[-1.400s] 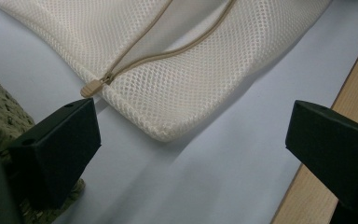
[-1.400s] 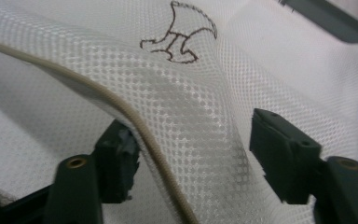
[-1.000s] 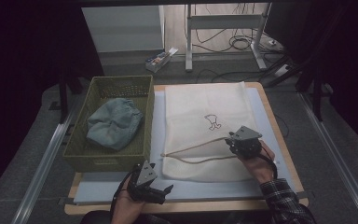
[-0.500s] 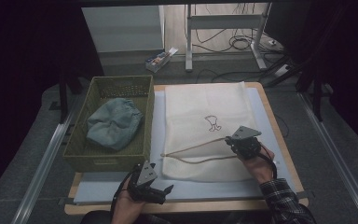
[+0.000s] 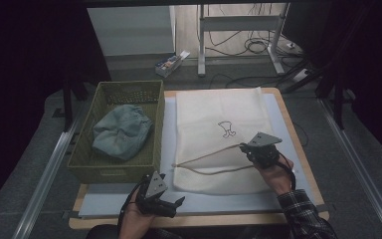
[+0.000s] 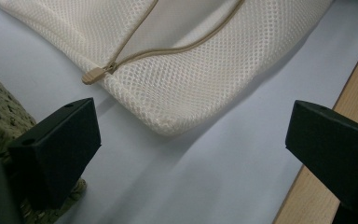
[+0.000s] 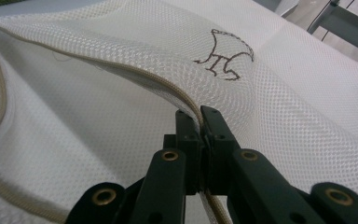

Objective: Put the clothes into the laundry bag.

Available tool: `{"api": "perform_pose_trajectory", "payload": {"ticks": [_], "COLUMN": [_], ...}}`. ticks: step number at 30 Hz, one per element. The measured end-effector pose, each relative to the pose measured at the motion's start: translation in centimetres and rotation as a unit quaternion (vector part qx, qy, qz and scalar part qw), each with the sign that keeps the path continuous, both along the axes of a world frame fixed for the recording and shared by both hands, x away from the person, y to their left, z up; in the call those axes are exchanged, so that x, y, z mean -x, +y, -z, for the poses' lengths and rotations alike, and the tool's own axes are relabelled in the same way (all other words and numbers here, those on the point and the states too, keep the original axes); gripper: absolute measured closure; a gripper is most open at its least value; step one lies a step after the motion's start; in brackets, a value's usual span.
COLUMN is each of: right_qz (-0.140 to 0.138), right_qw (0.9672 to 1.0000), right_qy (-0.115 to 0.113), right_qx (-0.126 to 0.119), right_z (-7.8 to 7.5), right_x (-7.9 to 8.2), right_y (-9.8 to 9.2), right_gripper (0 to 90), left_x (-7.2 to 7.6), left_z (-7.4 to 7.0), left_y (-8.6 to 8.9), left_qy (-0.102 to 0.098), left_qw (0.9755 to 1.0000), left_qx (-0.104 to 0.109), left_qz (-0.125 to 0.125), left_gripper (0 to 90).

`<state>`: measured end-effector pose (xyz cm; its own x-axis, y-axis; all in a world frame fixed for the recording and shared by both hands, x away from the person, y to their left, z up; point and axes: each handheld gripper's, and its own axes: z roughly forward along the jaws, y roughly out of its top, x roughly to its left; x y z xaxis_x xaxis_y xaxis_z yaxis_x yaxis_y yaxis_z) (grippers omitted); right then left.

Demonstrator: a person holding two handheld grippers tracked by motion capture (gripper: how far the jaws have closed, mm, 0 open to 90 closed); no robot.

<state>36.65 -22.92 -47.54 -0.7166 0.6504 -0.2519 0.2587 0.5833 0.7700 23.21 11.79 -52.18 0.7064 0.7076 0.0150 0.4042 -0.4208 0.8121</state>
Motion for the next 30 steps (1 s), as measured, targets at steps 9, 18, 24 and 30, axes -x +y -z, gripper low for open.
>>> {"api": "perform_pose_trajectory", "payload": {"ticks": [9,18,24,30], "right_qz": [-0.003,-0.011,-0.015,-0.013], "right_qw": [0.9997,0.9997,0.9996,0.9992], "right_qy": [-0.001,-0.006,-0.007,-0.006], "right_qx": [-0.023,-0.023,-0.025,-0.038], "right_z": [-1.1,-2.2,-3.1,-4.1], "right_x": [-0.3,-0.4,-0.6,-1.0], "right_y": [-0.2,0.2,0.3,0.7], "right_gripper": [85.1,85.1,85.3,85.3], "left_x": [0.0,0.0,0.0,0.0], "left_z": [0.0,-0.1,-0.1,-0.1], "left_y": [0.0,0.0,-0.1,-0.1], "left_qy": [-0.003,-0.003,-0.004,-0.004], "left_qw": [1.0000,1.0000,1.0000,1.0000], "left_qx": [0.000,-0.001,-0.001,-0.002], "left_qz": [0.000,0.002,0.003,0.003], "left_gripper": [3.0,3.0,3.0,3.0]}}
